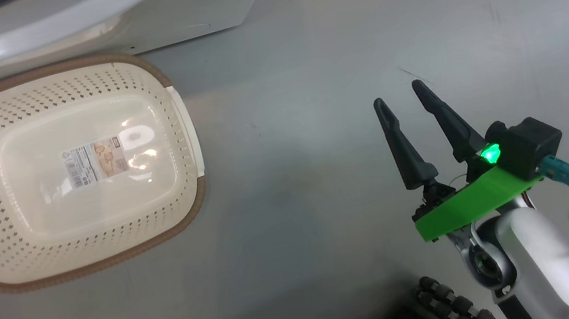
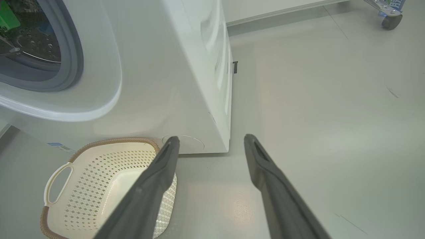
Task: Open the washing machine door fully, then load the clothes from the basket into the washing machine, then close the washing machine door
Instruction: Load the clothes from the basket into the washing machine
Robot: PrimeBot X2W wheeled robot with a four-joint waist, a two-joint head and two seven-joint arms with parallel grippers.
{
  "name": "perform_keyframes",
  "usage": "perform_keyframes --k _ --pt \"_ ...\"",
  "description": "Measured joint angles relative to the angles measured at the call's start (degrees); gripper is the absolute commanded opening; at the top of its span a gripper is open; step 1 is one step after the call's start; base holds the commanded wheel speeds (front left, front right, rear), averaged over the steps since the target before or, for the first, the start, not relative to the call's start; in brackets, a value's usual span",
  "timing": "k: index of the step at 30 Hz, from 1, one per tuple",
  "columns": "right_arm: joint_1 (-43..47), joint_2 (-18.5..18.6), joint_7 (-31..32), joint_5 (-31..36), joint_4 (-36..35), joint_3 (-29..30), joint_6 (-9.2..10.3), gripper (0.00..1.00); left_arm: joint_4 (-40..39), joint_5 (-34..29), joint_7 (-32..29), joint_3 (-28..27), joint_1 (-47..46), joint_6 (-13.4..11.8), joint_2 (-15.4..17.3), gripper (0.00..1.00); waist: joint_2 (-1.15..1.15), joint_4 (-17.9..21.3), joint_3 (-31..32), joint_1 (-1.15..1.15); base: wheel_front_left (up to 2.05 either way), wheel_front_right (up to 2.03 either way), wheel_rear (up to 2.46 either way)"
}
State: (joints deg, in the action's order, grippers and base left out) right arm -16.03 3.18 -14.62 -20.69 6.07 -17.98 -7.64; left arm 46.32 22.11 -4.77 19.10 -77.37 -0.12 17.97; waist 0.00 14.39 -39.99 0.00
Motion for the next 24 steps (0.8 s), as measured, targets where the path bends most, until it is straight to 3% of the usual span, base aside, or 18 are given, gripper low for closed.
perform_keyframes --k 24 --pt "-0.83 -0.13 0.00 -0.59 -0.23 -2.14 0.00 1.00 5.61 -0.92 -3.53 2.52 -11.82 2.67 2.42 0.00 0.00 1.10 -6.92 0.00 0.00 0.00 0.00"
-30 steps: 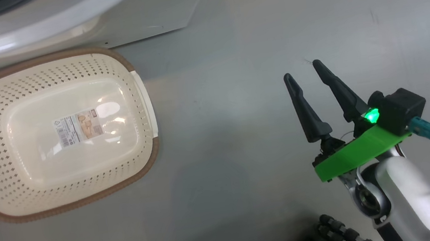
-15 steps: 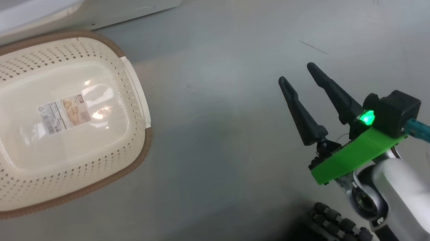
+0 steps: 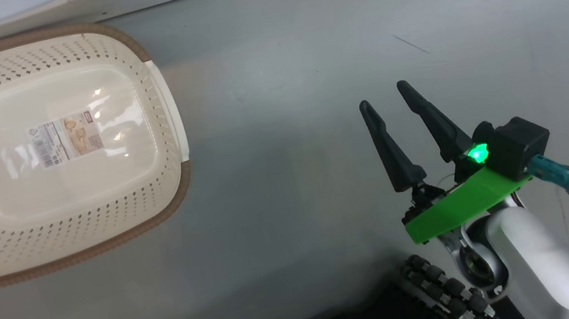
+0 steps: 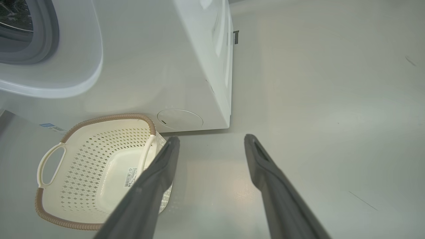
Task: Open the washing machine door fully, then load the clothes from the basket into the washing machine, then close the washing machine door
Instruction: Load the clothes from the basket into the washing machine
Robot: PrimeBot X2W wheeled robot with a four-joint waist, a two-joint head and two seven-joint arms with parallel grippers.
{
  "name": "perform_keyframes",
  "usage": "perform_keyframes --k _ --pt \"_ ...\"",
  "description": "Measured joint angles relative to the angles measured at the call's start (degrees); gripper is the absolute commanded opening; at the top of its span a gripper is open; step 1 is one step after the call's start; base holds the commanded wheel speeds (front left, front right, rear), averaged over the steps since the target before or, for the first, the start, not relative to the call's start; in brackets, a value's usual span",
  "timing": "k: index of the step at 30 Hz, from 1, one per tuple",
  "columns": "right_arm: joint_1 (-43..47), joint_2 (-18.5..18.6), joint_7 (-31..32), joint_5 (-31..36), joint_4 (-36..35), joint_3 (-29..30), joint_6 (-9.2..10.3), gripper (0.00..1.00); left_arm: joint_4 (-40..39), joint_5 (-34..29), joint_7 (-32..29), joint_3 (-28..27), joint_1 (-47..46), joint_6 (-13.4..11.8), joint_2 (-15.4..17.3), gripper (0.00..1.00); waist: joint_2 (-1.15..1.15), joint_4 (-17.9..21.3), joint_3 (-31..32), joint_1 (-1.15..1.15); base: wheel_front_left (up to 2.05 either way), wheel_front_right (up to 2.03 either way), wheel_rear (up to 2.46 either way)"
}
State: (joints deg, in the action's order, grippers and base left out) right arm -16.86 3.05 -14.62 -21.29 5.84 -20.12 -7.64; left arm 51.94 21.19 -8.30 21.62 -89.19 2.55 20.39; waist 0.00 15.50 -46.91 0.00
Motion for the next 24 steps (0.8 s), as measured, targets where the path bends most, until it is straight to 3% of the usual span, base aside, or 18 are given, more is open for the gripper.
perform_keyframes --k 12,24 --pt "-1.10 -0.13 0.00 -0.86 -0.32 -0.53 0.00 1.00 4.28 0.32 -2.10 0.97 -1.64 1.51 0.58 0.00 0.00 0.59 -1.13 -0.01 0.00 0.00 0.00" --pt "-1.16 -0.16 0.00 -0.91 -0.20 -0.54 0.00 1.00 5.39 -1.01 10.06 2.68 -2.75 1.49 0.58 0.03 0.00 0.42 -0.56 -0.01 0.00 0.00 0.00"
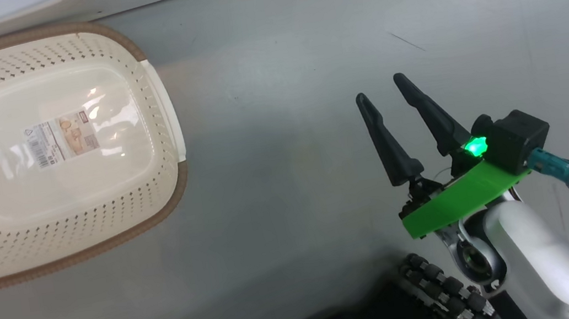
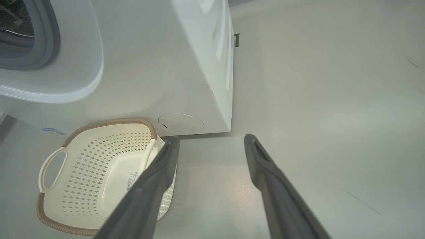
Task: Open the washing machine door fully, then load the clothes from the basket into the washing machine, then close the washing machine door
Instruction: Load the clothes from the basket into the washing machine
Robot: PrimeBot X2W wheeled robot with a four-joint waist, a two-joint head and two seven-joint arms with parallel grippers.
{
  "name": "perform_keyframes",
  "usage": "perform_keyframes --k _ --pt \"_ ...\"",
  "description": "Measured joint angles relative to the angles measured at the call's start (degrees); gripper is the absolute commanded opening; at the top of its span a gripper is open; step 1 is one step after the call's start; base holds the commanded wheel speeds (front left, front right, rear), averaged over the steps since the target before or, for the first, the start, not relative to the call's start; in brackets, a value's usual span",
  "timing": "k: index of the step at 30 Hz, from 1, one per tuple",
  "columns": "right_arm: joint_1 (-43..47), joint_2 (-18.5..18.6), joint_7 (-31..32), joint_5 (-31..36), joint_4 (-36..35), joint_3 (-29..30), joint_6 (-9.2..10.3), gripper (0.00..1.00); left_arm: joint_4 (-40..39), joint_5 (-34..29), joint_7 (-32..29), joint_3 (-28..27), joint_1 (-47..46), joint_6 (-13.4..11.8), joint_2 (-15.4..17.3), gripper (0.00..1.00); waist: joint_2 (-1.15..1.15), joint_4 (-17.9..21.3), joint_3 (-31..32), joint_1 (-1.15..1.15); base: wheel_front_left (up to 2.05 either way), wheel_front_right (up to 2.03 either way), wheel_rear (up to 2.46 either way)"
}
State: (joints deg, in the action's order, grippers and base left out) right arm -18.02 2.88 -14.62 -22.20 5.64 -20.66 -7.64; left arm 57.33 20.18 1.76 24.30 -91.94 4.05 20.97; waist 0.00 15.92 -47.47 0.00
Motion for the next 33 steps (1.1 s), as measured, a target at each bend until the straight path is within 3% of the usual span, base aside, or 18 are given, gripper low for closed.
perform_keyframes --k 2,3,14,33 --pt "0.00 0.00 0.00 0.00 0.09 0.04 0.00 1.00 0.93 0.07 0.65 -0.03 0.01 -0.08 -0.09 0.56 0.00 -0.15 0.25 0.00 0.00 0.00 0.00" --pt "0.00 0.00 0.00 0.00 0.16 0.03 0.00 1.00 1.54 0.18 0.66 -0.13 0.01 -0.08 -0.19 1.00 0.00 -0.22 0.39 0.00 0.00 0.00 0.00" --pt "0.00 0.00 0.00 0.05 0.32 0.86 0.00 1.00 4.64 2.09 3.69 -0.35 0.83 -0.57 -1.90 1.00 0.00 -1.09 2.80 0.00 0.00 0.00 0.00" --pt "0.47 0.54 0.00 1.60 1.00 4.14 0.00 1.00 7.10 6.32 11.43 -1.71 13.27 -0.51 -5.16 1.00 0.00 -5.11 12.06 0.00 0.00 0.00 0.00"
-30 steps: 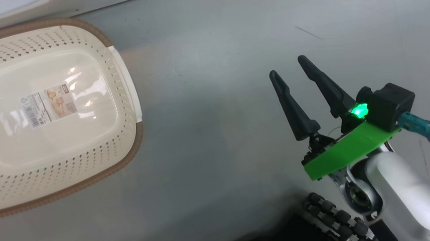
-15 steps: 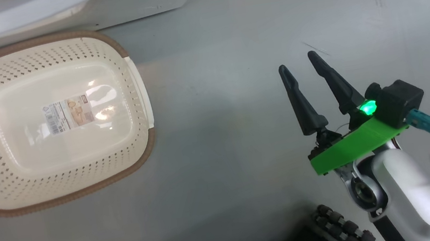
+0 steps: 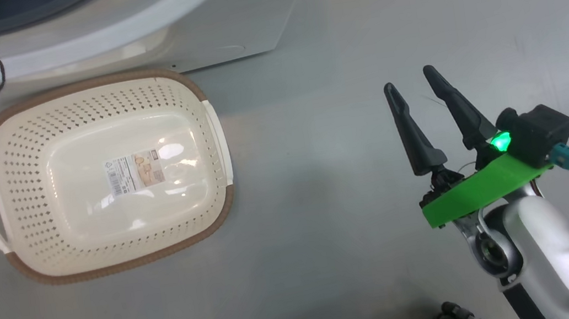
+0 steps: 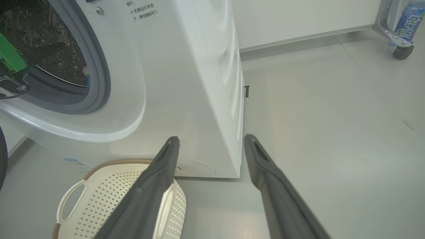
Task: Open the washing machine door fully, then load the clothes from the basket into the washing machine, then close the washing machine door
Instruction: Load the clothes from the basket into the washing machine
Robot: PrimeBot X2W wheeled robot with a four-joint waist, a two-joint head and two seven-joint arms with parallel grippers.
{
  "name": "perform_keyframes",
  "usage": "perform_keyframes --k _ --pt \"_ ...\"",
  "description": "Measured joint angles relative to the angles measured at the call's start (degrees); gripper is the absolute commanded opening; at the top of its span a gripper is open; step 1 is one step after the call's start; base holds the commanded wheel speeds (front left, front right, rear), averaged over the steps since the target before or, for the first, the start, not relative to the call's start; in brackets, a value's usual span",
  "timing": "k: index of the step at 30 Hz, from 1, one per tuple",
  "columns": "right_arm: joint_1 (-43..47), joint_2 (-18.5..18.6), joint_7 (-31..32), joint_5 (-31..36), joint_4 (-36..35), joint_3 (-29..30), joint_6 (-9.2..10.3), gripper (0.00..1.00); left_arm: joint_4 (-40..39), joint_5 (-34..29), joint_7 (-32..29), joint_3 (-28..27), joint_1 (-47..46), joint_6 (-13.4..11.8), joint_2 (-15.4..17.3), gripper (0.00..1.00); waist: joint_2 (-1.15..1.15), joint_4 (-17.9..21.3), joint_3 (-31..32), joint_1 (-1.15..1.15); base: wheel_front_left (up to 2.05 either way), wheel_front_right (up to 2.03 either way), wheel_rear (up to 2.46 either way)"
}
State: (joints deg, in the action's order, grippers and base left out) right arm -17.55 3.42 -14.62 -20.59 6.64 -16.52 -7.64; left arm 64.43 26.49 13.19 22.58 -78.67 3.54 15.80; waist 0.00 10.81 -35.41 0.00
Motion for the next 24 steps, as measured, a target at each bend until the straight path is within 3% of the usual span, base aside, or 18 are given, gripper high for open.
perform_keyframes --k 9,15,24 --pt "2.73 0.44 0.00 0.32 0.38 1.37 0.00 1.00 -4.50 1.44 1.01 -1.01 9.05 -0.04 -1.42 1.00 0.00 -2.02 4.75 0.00 0.00 0.00 0.00" --pt "5.44 0.77 0.00 0.45 0.79 1.80 0.00 1.00 -13.71 1.33 1.19 -2.81 18.87 -0.68 -1.33 1.00 0.00 -2.89 9.05 0.00 0.00 0.00 0.00" --pt "8.89 1.37 0.00 0.97 1.05 1.89 0.00 1.00 -28.10 0.69 1.19 -5.15 34.21 -3.67 -1.34 1.00 0.00 -3.65 15.96 0.00 0.00 0.00 0.00"
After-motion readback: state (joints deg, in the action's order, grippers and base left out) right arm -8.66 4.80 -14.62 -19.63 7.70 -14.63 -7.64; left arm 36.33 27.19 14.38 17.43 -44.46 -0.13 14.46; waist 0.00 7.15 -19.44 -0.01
